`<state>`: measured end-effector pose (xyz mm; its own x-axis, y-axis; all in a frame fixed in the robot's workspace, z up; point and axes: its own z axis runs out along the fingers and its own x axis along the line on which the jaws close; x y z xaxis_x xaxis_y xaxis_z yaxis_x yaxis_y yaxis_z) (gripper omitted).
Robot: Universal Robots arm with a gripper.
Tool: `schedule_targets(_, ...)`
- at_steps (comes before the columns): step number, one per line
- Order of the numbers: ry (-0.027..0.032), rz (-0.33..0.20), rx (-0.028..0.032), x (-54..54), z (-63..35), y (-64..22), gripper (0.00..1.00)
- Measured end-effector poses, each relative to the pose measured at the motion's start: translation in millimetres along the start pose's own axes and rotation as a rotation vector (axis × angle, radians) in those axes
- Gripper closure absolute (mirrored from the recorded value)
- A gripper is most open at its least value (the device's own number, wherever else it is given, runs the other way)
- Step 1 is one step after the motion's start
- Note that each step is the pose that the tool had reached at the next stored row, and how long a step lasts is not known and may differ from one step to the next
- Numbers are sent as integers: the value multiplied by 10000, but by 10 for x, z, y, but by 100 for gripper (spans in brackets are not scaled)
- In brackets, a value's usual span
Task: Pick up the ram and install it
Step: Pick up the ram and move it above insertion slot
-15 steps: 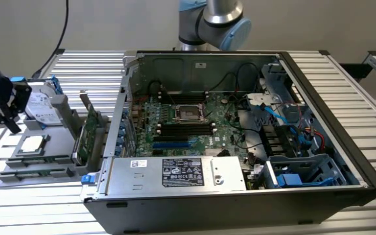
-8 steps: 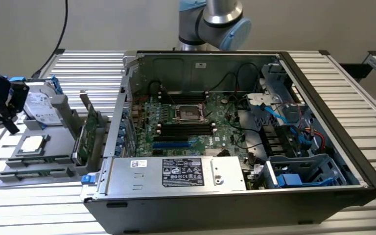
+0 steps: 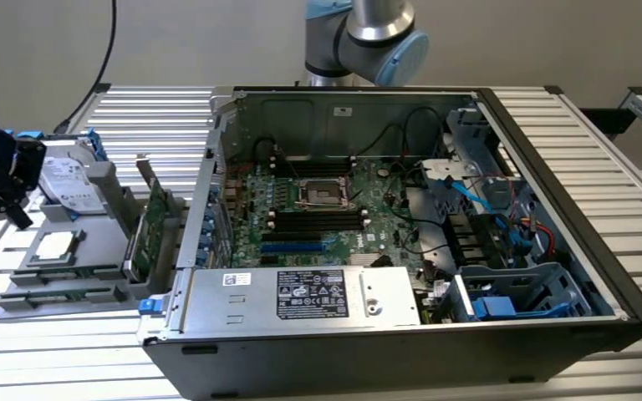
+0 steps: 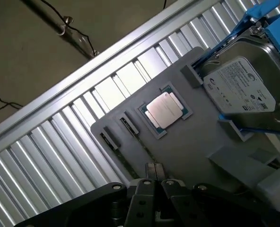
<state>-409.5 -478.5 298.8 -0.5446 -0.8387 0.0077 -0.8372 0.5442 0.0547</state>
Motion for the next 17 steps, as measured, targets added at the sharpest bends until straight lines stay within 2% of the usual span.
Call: schedule_targets(17, 172, -3079, 21, 0, 6, 0, 89)
